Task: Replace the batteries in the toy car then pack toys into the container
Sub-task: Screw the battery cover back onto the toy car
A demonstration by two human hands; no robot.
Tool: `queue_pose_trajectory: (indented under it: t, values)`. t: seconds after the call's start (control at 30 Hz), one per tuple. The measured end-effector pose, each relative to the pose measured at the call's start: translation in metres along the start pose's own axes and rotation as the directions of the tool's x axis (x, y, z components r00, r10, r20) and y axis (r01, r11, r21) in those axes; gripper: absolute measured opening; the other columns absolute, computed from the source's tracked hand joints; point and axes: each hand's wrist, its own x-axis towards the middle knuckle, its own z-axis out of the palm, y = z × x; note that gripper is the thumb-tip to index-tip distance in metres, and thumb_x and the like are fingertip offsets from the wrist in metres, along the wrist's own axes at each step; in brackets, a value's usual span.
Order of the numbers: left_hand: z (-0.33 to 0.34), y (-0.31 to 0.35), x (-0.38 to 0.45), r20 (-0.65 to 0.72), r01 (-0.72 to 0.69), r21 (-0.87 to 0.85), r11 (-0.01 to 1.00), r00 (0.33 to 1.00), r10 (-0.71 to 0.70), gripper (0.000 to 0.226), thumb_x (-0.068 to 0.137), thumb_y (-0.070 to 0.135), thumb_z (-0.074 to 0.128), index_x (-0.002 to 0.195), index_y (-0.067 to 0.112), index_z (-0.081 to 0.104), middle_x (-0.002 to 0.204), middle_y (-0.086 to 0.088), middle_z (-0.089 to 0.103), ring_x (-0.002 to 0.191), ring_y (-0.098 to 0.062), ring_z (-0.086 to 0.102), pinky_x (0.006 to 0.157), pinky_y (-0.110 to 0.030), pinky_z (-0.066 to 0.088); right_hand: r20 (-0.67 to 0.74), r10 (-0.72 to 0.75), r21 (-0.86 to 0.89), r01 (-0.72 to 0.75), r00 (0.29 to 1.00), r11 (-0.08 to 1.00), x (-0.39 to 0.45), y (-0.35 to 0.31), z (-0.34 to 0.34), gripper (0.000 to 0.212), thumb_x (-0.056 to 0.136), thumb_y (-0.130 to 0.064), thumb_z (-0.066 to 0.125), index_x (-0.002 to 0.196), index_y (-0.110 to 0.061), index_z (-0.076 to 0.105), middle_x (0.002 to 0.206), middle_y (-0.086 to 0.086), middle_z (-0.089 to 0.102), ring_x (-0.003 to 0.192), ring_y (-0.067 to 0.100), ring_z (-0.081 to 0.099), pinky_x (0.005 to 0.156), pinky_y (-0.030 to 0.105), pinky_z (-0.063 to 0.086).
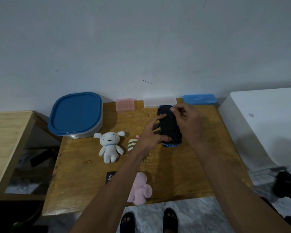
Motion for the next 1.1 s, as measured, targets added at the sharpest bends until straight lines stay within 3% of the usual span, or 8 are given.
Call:
queue_pose_trajectory:
  t: [0.13,0.3,0.43,0.6,0.77,0.9,1.0,1.1]
  values:
    - [0.0028,0.0067,0.0009,0.002,-0.018,-0.009,1.0,1.0,0.018,0.085,0.072,-0.02,0.075,0.141,0.024,0.051,0.132,-0.012,0.058,0.106,-0.027,0.068,0.073,-0.037,0.063,0.023,0.047,0.055,-0.049,0.999,0.997,-0.0038,0.0003,0.0002,0.036,0.099,-0.022,0.063,0.133,-0.013,0.063,0.113,0.002,0.074,0.1,0.013,0.07,0.085,0.025,0.057]
    - [0.0036,0.0064,0.0015,0.006,-0.006,0.007,1.0,1.0,0.006,0.085,0.072,-0.018,0.076,0.14,0.026,0.051,0.133,-0.01,0.057,0.111,-0.03,0.066,0.074,-0.038,0.063,0.058,0.032,-0.041,-0.03,0.998,0.999,-0.0002,0.0004,-0.0022,0.04,0.102,-0.026,0.057,0.14,-0.014,0.055,0.102,0.001,0.07,0.092,0.015,0.063,0.08,0.029,0.055]
    - [0.0058,0.0049,0.0023,0.012,0.013,0.01,1.0,1.0,-0.013,0.086,0.071,-0.018,0.077,0.14,0.028,0.052,0.133,-0.01,0.057,0.112,-0.031,0.065,0.075,-0.038,0.063,0.105,0.035,-0.091,-0.026,0.994,0.996,0.0007,0.0022,-0.0032,0.044,0.106,-0.029,0.045,0.148,-0.016,0.044,0.115,0.004,0.063,0.098,0.016,0.059,0.081,0.03,0.053]
    - [0.0087,0.004,0.0015,0.013,0.035,0.022,0.999,0.999,-0.035,0.086,0.072,-0.019,0.075,0.141,0.026,0.051,0.135,-0.01,0.055,0.11,-0.025,0.064,0.071,-0.031,0.062,0.152,0.049,-0.099,-0.034,0.987,0.995,0.0031,0.0033,-0.0023,0.05,0.107,-0.017,0.036,0.157,-0.019,0.03,0.113,-0.002,0.046,0.087,0.007,0.046,0.069,0.014,0.039]
    - [0.0087,0.0011,0.0018,0.015,0.033,0.016,0.999,0.999,-0.034,0.084,0.072,-0.019,0.076,0.138,0.028,0.052,0.134,-0.01,0.056,0.111,-0.029,0.065,0.074,-0.039,0.063,0.065,0.144,0.056,-0.148,0.987,0.987,0.0041,0.0059,-0.0064,0.047,0.1,-0.019,0.059,0.144,-0.021,0.045,0.093,-0.002,0.064,0.083,0.013,0.062,0.072,0.025,0.054]
    - [0.0092,0.0015,0.002,0.012,0.034,0.024,0.999,0.999,-0.034,0.085,0.072,-0.019,0.076,0.139,0.026,0.052,0.133,-0.01,0.056,0.108,-0.026,0.066,0.072,-0.036,0.063,-0.017,0.047,0.042,-0.046,0.999,0.998,0.0035,0.0062,-0.0072,0.023,0.095,-0.019,0.069,0.114,-0.008,0.064,0.098,0.001,0.071,0.088,0.009,0.066,0.075,0.028,0.059]
    - [0.0091,0.0004,0.0021,0.008,0.032,0.023,0.999,0.999,-0.032,0.084,0.071,-0.019,0.076,0.139,0.026,0.052,0.134,-0.011,0.056,0.112,-0.028,0.065,0.072,-0.035,0.063,0.01,0.002,0.046,-0.002,1.0,0.999,0.0017,0.0062,-0.0067,0.024,0.096,-0.016,0.068,0.118,-0.006,0.066,0.105,0.003,0.074,0.094,0.009,0.069,0.08,0.019,0.058]
    - [0.0094,-0.0007,0.0015,0.002,0.028,0.022,0.999,1.0,-0.028,0.085,0.072,-0.019,0.075,0.139,0.026,0.052,0.134,-0.011,0.056,0.113,-0.029,0.064,0.073,-0.036,0.063,0.02,0.019,0.063,-0.021,1.0,0.998,-0.0007,0.0064,-0.0077,0.026,0.097,-0.011,0.064,0.122,-0.007,0.065,0.111,0.004,0.073,0.1,0.012,0.07,0.084,0.026,0.06]
